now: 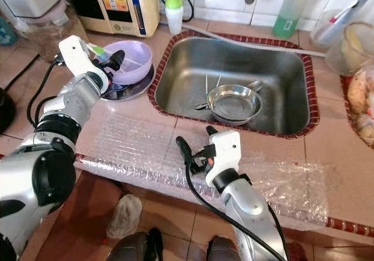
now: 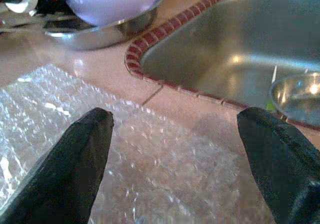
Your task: Kitchen organization
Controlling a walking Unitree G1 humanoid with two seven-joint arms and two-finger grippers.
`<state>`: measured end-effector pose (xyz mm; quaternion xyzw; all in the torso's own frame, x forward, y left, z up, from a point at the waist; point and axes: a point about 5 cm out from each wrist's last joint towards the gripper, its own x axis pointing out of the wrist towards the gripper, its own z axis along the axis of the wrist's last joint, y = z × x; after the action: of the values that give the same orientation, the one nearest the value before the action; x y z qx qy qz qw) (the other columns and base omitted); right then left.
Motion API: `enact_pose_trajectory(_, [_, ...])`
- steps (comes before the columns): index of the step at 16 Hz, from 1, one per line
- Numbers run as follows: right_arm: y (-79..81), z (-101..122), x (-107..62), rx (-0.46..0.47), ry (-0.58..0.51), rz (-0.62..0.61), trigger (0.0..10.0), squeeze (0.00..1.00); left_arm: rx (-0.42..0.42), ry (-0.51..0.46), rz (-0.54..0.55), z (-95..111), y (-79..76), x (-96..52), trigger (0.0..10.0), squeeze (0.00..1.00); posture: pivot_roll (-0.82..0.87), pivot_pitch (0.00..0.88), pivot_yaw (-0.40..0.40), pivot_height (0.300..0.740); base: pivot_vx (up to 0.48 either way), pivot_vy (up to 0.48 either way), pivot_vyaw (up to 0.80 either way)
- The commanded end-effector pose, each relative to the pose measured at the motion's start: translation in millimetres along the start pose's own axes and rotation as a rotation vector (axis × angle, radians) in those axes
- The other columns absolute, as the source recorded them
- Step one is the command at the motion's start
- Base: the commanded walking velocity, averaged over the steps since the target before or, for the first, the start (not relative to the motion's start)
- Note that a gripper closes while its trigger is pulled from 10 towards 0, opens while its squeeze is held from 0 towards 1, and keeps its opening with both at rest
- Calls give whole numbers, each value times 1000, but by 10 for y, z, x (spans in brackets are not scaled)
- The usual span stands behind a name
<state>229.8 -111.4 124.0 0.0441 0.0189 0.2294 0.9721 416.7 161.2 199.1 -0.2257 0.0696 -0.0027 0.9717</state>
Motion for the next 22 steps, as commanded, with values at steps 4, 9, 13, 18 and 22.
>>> enact_pose_trajectory(4, [50, 30, 2, 0, 1, 11, 10000, 0, 16, -50, 45, 124, 42, 7, 0, 0, -161, 208, 90, 740, 0, 0, 0])
enact_pose_trajectory(9, [56, 33, 65, 2, -1, 24, 10000, 0, 24, -39, 78, 32, 46, -2, 0, 0, -141, 191, 85, 740, 0, 0, 0])
enact_pose_trajectory(13, [43, 37, 96, -1, -5, 29, 10000, 0, 24, -39, 128, 0, 72, -20, 627, 0, -134, 182, 86, 740, 0, 0, 0])
enact_pose_trajectory(18, [83, 68, 149, 18, -24, 68, 10000, 0, 60, -61, 127, -116, -55, -79, 667, 0, -121, 171, 86, 740, 0, 0, 0])
enact_pose_trajectory(22, [161, 197, 229, 46, -63, 197, 10000, 0, 117, -90, 139, -246, -91, -217, 0, 0, -94, 157, 80, 740, 0, 0, 0])
